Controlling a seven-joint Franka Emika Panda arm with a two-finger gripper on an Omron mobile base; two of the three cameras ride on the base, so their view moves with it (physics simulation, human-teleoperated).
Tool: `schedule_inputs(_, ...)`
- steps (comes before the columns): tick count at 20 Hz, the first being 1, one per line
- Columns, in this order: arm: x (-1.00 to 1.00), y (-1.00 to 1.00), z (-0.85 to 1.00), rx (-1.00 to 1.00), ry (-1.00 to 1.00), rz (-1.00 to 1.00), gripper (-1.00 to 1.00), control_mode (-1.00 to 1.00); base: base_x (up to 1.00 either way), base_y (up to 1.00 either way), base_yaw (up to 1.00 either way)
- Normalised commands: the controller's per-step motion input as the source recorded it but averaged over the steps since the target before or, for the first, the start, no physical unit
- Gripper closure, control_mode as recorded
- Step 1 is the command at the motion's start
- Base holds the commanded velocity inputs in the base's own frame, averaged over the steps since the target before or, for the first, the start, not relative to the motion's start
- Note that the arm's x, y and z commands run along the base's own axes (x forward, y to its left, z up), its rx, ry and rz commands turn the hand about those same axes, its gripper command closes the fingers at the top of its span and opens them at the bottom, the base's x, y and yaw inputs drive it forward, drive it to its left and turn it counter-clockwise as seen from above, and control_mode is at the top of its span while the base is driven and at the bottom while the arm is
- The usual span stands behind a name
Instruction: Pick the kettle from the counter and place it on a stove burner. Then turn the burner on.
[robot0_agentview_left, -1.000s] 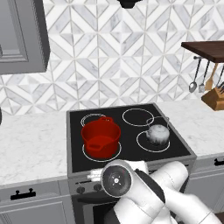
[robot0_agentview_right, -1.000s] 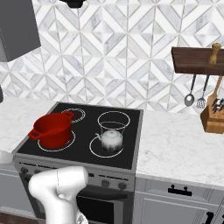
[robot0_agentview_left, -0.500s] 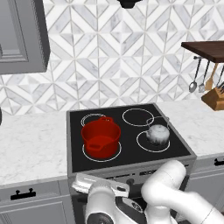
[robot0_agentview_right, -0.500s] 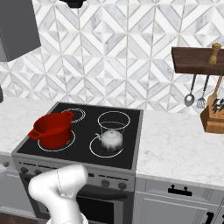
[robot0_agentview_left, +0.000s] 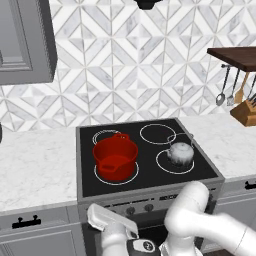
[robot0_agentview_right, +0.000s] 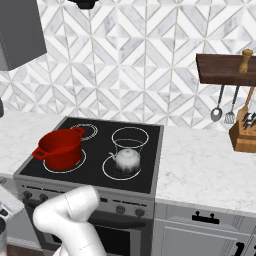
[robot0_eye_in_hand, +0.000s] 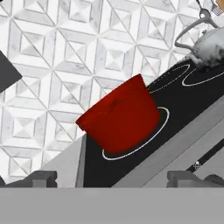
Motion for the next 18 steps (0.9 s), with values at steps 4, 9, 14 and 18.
schedule_inputs(4, 0.05, 0.00, -0.54, 0.11, -0.12, -0.07, -1.00, -1.00, 0.00, 0.00, 0.00)
schedule_inputs(9, 0.04, -0.08, -0.61, 0.01, -0.09, -0.05, -1.00, -1.00, 0.00, 0.00, 0.00)
schedule_inputs(14, 0.09, -0.04, -0.65, 0.00, -0.10, -0.03, -1.00, -1.00, 0.00, 0.00, 0.00)
schedule_inputs(18, 0.01, 0.00, -0.49, 0.00, -0.08, -0.07, -1.00, -1.00, 0.00, 0.00, 0.00)
